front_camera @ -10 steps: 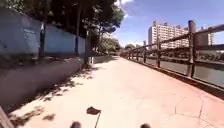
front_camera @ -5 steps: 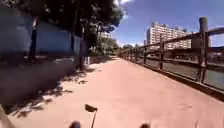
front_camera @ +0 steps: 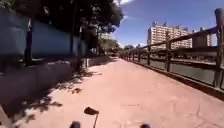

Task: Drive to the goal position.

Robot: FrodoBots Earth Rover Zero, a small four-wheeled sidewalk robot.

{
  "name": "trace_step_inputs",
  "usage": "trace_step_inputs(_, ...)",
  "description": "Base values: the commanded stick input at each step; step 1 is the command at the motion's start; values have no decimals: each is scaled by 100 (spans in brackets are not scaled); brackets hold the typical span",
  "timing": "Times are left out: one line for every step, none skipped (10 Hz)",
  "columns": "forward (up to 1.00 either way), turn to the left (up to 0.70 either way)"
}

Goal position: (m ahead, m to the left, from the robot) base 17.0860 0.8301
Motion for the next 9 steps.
trace_step_inputs(85, 0)
trace_step_inputs(85, 0)
trace_step_inputs(85, 0)
trace_step_inputs(85, 0)
trace_step_inputs(85, 0)
trace_step_inputs(85, 0)
trace_step_inputs(85, 0)
trace_step_inputs(85, 0)
trace_step_inputs(85, 0)
